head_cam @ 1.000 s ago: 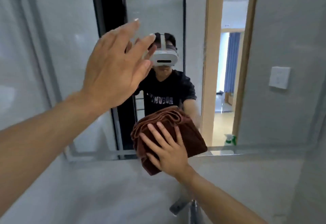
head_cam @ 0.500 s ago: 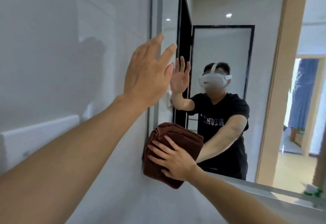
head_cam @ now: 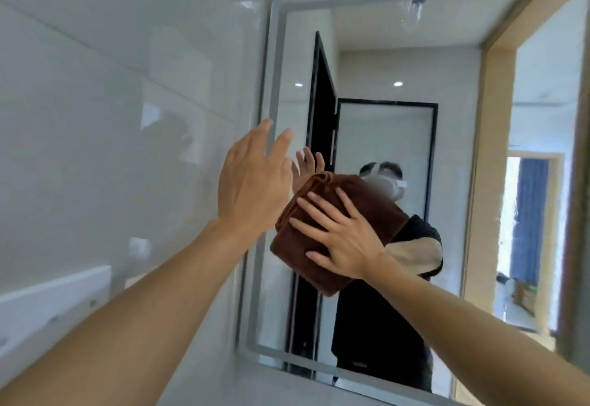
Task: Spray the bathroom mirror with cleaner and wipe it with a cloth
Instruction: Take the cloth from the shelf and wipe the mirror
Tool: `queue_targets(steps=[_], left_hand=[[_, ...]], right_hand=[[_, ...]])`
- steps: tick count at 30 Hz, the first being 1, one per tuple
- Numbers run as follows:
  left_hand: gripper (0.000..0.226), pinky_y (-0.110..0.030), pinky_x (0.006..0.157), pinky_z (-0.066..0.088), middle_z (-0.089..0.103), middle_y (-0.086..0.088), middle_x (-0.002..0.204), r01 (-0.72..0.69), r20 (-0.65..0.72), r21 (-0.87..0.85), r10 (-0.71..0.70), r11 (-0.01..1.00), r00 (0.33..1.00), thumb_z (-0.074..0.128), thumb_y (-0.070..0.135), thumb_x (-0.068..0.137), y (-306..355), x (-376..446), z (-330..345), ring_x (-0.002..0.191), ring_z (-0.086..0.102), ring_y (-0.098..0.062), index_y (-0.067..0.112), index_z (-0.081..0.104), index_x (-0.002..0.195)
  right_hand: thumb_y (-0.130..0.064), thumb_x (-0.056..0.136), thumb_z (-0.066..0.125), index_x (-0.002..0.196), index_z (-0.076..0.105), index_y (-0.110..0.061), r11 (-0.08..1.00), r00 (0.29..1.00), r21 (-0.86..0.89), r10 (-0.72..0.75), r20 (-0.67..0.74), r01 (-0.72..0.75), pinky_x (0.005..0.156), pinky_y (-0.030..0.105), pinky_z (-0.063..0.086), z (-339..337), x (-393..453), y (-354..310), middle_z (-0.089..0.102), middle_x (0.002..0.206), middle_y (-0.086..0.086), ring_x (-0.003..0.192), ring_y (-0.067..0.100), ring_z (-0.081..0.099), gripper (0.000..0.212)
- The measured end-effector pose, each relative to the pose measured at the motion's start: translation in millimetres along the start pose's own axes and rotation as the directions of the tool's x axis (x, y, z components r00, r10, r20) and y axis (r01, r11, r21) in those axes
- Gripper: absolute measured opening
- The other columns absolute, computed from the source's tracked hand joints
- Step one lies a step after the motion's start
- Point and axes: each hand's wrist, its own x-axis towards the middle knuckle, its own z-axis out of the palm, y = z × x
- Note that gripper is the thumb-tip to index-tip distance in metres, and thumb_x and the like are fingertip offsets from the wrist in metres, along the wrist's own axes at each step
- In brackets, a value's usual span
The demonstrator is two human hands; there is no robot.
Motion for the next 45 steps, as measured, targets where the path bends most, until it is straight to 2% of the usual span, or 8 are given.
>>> queue_targets(steps=[6, 13, 19, 22, 28, 33, 39, 45], left_hand=[[0.045, -0.048, 0.112, 0.034, 0.038, -0.014, 0.156, 0.038, -0.018, -0.049, -0.038, 0.998, 0.999, 0.042, 0.024, 0.102, 33, 28, 15, 0.139, 0.040, -0.034, 0.018, 0.044, 0.147], [0.046, -0.047, 0.110, 0.037, 0.040, -0.012, 0.155, 0.035, -0.005, -0.082, -0.036, 0.996, 0.999, 0.043, 0.027, 0.102, 71, 47, 32, 0.137, 0.043, -0.032, 0.020, 0.045, 0.146], [0.047, -0.048, 0.112, 0.035, 0.040, -0.012, 0.155, 0.009, -0.037, -0.086, -0.012, 0.996, 0.999, 0.049, 0.027, 0.101, 73, 64, 34, 0.141, 0.041, -0.031, 0.022, 0.045, 0.148], [0.047, -0.048, 0.109, 0.039, 0.043, -0.012, 0.153, -0.018, -0.077, -0.069, 0.012, 0.997, 0.997, 0.052, 0.026, 0.099, 66, 75, 30, 0.138, 0.044, -0.032, 0.020, 0.048, 0.145], [0.045, -0.049, 0.100, 0.046, 0.050, -0.013, 0.146, -0.083, -0.164, -0.055, 0.073, 0.995, 0.984, 0.057, 0.023, 0.095, 54, 84, 22, 0.127, 0.053, -0.034, 0.016, 0.054, 0.139], [0.037, -0.039, 0.098, 0.049, 0.061, -0.008, 0.127, -0.190, -0.293, -0.257, 0.111, 0.947, 0.950, 0.043, 0.014, 0.094, 60, 86, 14, 0.114, 0.057, -0.023, 0.006, 0.061, 0.125], [0.034, -0.021, 0.103, 0.043, 0.064, -0.003, 0.129, 0.112, -0.124, -0.684, -0.267, 0.721, 0.956, 0.042, 0.009, 0.102, 91, 105, 52, 0.120, 0.057, -0.014, 0.010, 0.063, 0.129], [0.060, -0.041, 0.125, 0.009, 0.016, -0.015, 0.165, 0.354, 0.000, -0.490, -0.406, 0.796, 0.914, 0.023, 0.049, 0.104, 135, 145, 97, 0.154, 0.010, -0.028, 0.022, 0.026, 0.156]], right_hand=[[-0.065, 0.095, 0.036, 0.157, 0.022, -0.038, 0.913, 0.929, -0.175, 0.355, -0.106, -0.369, 0.121, 0.060, 0.010, -58, -80, 155, 0.013, 0.168, 0.001, 0.156, 0.022, 0.009, 0.069], [-0.059, 0.091, 0.031, 0.154, 0.035, -0.025, 0.466, 0.459, -0.026, 0.859, -0.226, -0.885, 0.120, 0.063, 0.011, -90, -195, 263, 0.018, 0.166, 0.004, 0.154, 0.025, 0.013, 0.071], [-0.058, 0.088, 0.028, 0.150, 0.044, -0.015, 0.352, 0.332, 0.039, 0.910, -0.246, -0.935, 0.118, 0.067, 0.010, -93, -154, 268, 0.017, 0.166, 0.005, 0.154, 0.028, 0.010, 0.076], [-0.060, 0.088, 0.029, 0.150, 0.044, -0.020, 0.429, 0.409, 0.030, 0.879, -0.244, -0.903, 0.119, 0.066, 0.008, -94, -99, 258, 0.016, 0.167, 0.004, 0.155, 0.028, 0.008, 0.075], [-0.064, 0.089, 0.033, 0.156, 0.028, -0.035, 0.743, 0.722, 0.023, 0.656, -0.221, -0.669, 0.120, 0.063, 0.000, -87, 43, 199, 0.014, 0.168, 0.002, 0.156, 0.027, 0.004, 0.073], [-0.049, 0.098, 0.031, 0.155, 0.028, -0.038, 0.883, 0.878, 0.175, 0.459, -0.135, -0.435, 0.123, 0.055, -0.007, -77, 118, 141, 0.014, 0.168, -0.005, 0.156, 0.017, 0.000, 0.058], [-0.003, 0.089, 0.037, 0.153, 0.039, -0.019, 0.782, 0.906, 0.548, 0.413, -0.097, -0.298, 0.123, 0.043, 0.021, -106, 111, 179, 0.043, 0.156, 0.000, 0.148, 0.015, 0.032, 0.066], [0.014, 0.091, 0.040, 0.137, 0.058, -0.016, 0.438, 0.860, 0.845, 0.507, 0.049, -0.306, 0.115, 0.033, 0.041, -144, 103, 220, 0.071, 0.124, 0.001, 0.123, 0.006, 0.060, 0.057]])
